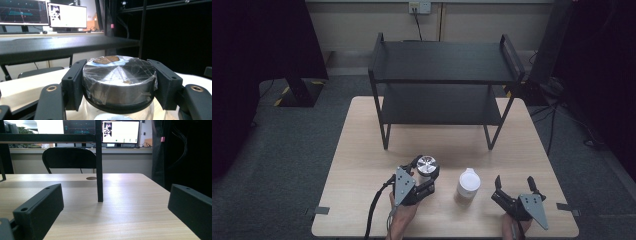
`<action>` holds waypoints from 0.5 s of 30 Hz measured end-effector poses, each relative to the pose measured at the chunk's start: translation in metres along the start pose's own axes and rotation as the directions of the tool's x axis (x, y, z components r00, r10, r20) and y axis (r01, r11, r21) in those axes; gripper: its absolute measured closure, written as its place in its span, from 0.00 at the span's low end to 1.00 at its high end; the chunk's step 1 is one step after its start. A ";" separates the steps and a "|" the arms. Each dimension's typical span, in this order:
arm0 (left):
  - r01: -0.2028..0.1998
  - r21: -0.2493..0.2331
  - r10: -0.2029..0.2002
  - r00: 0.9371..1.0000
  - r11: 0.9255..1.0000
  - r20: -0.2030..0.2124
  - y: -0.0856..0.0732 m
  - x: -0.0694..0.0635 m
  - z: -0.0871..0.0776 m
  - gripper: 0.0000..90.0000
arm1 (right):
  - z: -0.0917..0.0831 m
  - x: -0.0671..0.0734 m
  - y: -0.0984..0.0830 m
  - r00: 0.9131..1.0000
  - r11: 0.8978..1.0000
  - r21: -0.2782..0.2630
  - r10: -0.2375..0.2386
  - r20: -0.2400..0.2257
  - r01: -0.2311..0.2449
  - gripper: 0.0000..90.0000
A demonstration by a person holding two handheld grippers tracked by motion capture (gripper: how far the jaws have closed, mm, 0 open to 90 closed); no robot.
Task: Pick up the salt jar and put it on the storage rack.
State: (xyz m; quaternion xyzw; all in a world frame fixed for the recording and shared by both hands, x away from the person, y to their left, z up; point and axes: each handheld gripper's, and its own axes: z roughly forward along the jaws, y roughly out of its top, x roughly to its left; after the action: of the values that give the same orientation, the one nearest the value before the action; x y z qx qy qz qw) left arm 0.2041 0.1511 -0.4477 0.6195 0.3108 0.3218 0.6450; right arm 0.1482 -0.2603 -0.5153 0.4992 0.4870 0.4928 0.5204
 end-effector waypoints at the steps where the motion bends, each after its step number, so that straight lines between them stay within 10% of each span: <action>1: -0.009 0.001 0.009 1.000 1.000 0.007 0.003 0.002 0.000 0.39 | 0.000 0.000 0.000 1.000 1.000 0.000 0.000 0.000 0.000 0.00; 15: -0.020 0.005 0.019 0.989 1.000 0.144 0.039 0.038 0.006 0.39 | 0.000 0.000 0.000 1.000 1.000 0.000 0.000 0.002 0.000 0.00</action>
State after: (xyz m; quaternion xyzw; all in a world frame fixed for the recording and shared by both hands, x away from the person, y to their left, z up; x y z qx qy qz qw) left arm 0.2306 0.1792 -0.4081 0.6462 0.2583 0.2815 0.6606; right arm 0.1482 -0.2599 -0.5153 0.4997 0.4865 0.4921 0.5210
